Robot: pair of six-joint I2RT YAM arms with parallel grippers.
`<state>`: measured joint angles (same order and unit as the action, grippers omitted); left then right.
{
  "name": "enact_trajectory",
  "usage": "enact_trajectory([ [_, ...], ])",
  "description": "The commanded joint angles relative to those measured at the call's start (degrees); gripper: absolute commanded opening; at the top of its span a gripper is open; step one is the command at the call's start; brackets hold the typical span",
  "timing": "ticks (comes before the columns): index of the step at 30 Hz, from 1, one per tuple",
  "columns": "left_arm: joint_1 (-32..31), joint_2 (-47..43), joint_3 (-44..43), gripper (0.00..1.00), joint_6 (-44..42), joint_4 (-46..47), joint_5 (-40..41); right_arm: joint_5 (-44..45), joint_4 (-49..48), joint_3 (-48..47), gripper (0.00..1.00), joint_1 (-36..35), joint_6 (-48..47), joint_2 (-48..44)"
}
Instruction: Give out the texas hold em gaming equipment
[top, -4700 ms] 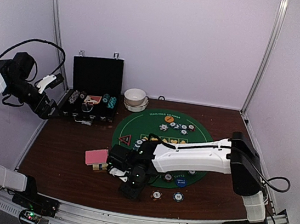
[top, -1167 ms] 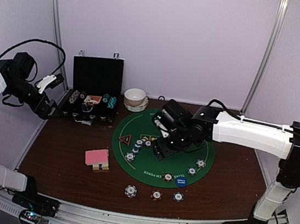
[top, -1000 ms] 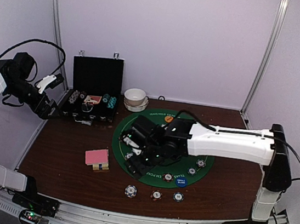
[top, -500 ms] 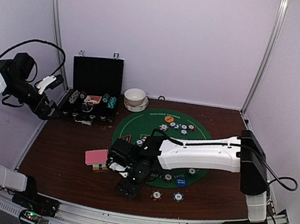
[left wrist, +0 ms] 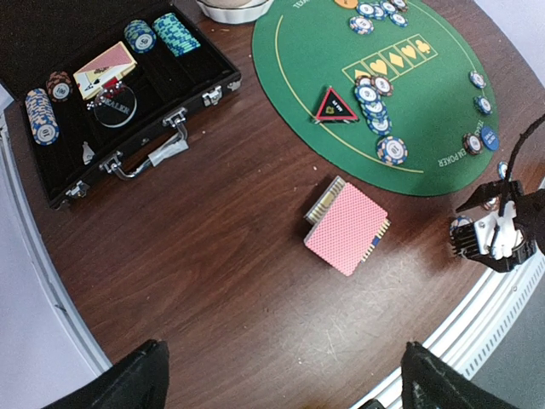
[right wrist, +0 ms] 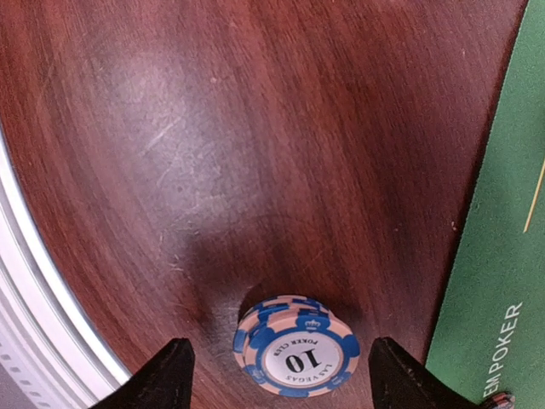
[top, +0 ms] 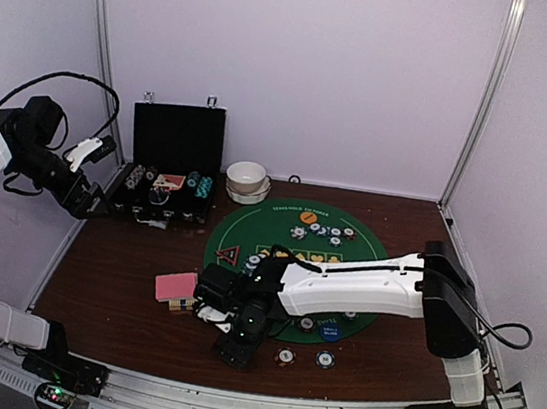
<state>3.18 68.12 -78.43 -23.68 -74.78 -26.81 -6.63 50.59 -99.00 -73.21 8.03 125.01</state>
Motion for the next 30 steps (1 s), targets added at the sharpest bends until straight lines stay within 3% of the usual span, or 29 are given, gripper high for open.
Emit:
enact_trajectory([
  [1, 0.4, -0.8, -1.5, 0.98, -0.4, 0.1, -0.2, -0.1, -0.5, 0.3, 0.71, 0.2, 0.1, 0.1],
  [9, 0.4, -0.9, -1.6, 0.98, -0.4, 0.2, 0.0, 0.0, -0.7, 0.6, 0.57, 0.3, 0.2, 0.4],
  [23, 0.4, -1.2, -1.5, 0.98, -0.4, 0.2, 0.1, 1.4, -0.7, 0.9, 0.41, 0.2, 0.2, 0.2],
  [30, 0.4, -1.4, -1.4, 0.98, -0.4, 0.1, 0.4, 3.8, -0.4, 0.9, 0.23, 0.3, 0.1, -0.8],
])
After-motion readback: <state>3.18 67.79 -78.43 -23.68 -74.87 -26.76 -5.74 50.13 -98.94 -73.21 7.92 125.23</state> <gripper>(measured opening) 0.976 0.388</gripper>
